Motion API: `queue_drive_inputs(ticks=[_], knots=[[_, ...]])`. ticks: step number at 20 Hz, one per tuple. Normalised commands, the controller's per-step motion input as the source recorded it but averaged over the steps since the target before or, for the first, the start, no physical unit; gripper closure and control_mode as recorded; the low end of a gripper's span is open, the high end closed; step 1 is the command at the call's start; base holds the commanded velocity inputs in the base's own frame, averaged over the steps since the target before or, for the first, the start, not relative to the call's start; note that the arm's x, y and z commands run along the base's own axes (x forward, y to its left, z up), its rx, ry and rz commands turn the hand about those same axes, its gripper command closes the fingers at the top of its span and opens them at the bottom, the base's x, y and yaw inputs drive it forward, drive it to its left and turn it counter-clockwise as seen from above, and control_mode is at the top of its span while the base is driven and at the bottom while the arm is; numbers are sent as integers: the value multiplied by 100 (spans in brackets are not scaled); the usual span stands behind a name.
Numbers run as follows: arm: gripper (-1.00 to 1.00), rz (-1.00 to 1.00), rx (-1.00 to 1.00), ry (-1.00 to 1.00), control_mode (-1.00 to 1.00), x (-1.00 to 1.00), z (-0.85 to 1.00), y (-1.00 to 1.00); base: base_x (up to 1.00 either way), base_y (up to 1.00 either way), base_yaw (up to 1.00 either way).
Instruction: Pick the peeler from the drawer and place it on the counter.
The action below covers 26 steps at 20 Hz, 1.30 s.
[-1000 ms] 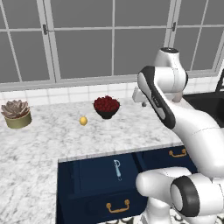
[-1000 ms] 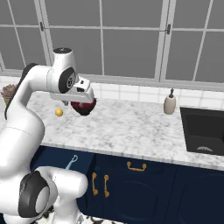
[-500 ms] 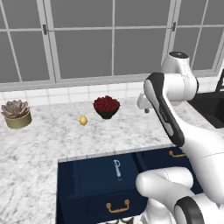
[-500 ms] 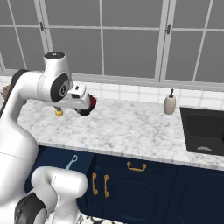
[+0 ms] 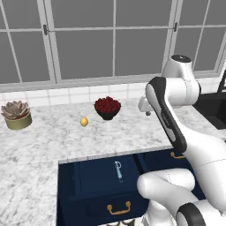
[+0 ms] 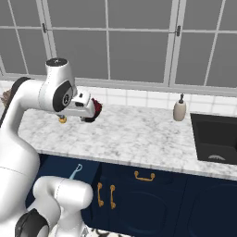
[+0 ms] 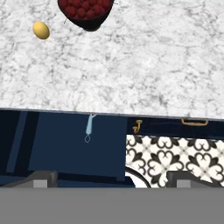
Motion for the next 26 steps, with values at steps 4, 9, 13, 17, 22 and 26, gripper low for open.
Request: queue_drive_inputs(ticks=[4, 9, 13, 17, 22, 26], knots=[[-100, 0, 0, 0, 100, 0, 0, 0, 0, -5, 0], [-100, 0, 0, 0, 100, 0, 0, 0, -19, -50, 0], [-100, 0, 0, 0, 100, 0, 0, 0, -25, -90, 0], [-100, 0, 0, 0, 100, 0, 0, 0, -6, -65, 7], [-100, 0, 0, 0, 100, 0, 0, 0, 20, 3, 25], [-100, 21, 0, 0, -100, 10, 0, 29, 10, 6, 6]])
